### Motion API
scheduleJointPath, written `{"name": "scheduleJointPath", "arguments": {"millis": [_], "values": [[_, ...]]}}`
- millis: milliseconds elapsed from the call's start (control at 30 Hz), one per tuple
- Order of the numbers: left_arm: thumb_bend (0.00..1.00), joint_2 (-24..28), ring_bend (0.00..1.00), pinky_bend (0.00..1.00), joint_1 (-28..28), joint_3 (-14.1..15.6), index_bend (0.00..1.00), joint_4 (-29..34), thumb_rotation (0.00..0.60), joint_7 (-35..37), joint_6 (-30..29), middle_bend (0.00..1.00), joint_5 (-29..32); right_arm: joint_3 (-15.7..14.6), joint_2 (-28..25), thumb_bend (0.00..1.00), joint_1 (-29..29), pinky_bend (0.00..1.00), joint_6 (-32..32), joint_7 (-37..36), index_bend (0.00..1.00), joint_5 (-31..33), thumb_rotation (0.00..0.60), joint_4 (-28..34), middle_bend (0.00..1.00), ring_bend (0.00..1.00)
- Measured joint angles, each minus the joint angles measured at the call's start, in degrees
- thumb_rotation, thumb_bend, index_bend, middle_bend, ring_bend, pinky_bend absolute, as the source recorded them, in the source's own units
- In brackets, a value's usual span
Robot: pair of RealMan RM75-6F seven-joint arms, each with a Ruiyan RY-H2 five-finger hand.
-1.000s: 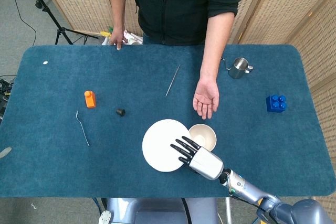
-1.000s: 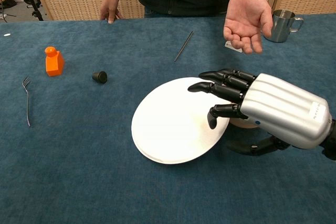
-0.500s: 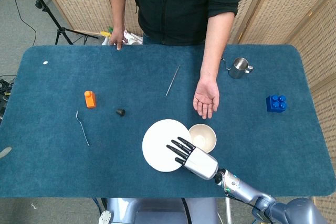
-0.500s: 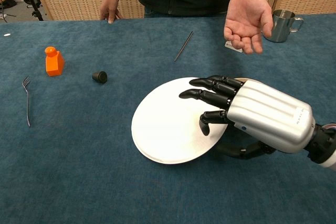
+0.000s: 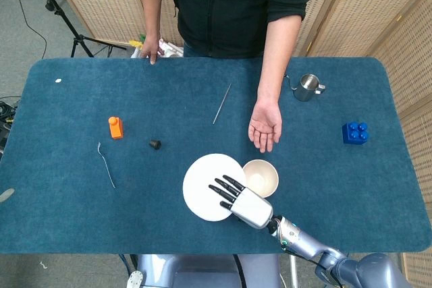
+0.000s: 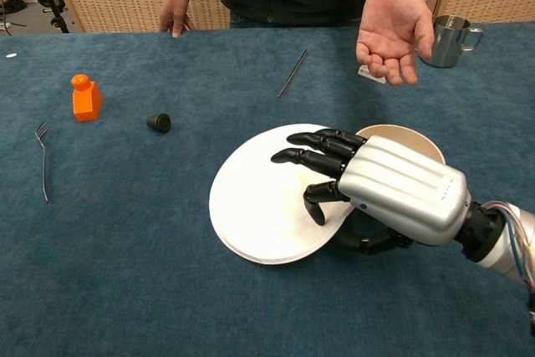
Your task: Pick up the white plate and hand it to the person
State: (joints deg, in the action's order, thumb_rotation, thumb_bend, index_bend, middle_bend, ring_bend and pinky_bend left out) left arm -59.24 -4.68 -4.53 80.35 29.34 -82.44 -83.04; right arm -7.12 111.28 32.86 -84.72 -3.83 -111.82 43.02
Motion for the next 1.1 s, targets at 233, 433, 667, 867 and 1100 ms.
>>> {"name": "scheduleJointPath", "arguments": {"millis": [233, 433, 667, 867, 1100], "values": [[0.0, -0.01, 0.0, 0.0, -0.1, 0.01, 0.0, 0.0, 0.6, -0.05, 0.23, 0.0, 0.05, -0.18, 0.57, 0.51, 0.0, 0.11, -0.96, -0.77, 0.66, 0.32, 0.6, -0.56, 0.15, 0.0], [0.0, 0.03, 0.0, 0.0, -0.15, 0.02, 0.0, 0.11, 0.6, -0.04, 0.41, 0.0, 0.13, 0.53, 0.34, 0.52, 0.53, 0.11, -4.74, -1.49, 0.68, 0.02, 0.6, 0.65, 0.16, 0.0], [0.0, 0.1, 0.0, 0.0, -0.06, 0.05, 0.0, 0.17, 0.6, 0.09, 0.25, 0.0, 0.05, 2.21, -1.34, 0.52, 1.97, 0.11, -6.86, -0.53, 0.68, -0.2, 0.6, 5.46, 0.16, 0.0], [0.0, 0.23, 0.0, 0.0, 0.08, 0.07, 0.0, 0.15, 0.6, 0.53, 0.06, 0.0, 0.0, 4.09, -3.71, 0.52, 3.67, 0.11, -6.9, 1.92, 0.68, -0.11, 0.6, 10.91, 0.16, 0.0], [0.0, 0.49, 0.0, 0.0, 0.26, 0.08, 0.0, -0.08, 0.6, 1.63, -0.11, 0.0, -0.03, 7.07, -6.79, 0.52, 5.96, 0.11, -5.64, 5.25, 0.68, 0.41, 0.6, 18.26, 0.16, 0.0]]}}
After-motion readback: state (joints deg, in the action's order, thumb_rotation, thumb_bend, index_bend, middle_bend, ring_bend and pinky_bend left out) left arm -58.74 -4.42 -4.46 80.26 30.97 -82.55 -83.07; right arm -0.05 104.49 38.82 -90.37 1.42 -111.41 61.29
